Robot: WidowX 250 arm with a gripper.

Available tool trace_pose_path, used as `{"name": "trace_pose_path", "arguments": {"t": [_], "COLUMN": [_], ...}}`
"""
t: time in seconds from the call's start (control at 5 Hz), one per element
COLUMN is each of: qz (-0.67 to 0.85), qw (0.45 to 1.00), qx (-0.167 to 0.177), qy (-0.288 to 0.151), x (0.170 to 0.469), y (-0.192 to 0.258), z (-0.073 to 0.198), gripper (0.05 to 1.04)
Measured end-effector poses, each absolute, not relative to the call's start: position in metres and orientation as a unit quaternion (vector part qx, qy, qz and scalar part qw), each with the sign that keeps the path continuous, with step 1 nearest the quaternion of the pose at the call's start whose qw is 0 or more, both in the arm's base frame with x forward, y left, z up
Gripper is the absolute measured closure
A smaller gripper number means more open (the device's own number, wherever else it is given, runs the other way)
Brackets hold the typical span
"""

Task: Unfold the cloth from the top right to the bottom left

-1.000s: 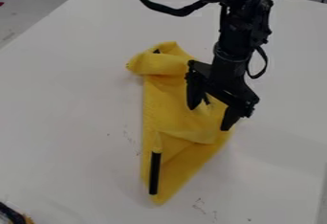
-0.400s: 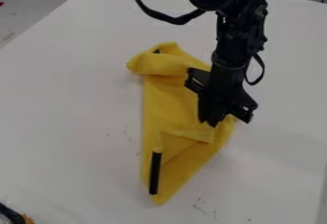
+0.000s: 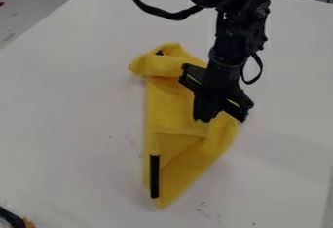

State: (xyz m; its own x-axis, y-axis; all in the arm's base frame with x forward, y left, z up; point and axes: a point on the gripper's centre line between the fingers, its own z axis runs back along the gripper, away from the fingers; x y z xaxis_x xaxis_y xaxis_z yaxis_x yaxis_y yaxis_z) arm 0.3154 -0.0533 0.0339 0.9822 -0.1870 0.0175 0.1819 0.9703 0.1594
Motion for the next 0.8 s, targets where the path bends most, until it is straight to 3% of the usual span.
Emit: {"name": "trace_pose_path", "arguments": {"t": [0.2,0.8], "qz": [-0.064,0.03], "qw": [0.992,0.993], "qx": [0.1,0.104], "qy": [-0.034,-0.056], "x": [0.307,0.247], "y": [-0.026,0.06], "z": [0.048,0.047], "gripper": [1.031,1.031]}}
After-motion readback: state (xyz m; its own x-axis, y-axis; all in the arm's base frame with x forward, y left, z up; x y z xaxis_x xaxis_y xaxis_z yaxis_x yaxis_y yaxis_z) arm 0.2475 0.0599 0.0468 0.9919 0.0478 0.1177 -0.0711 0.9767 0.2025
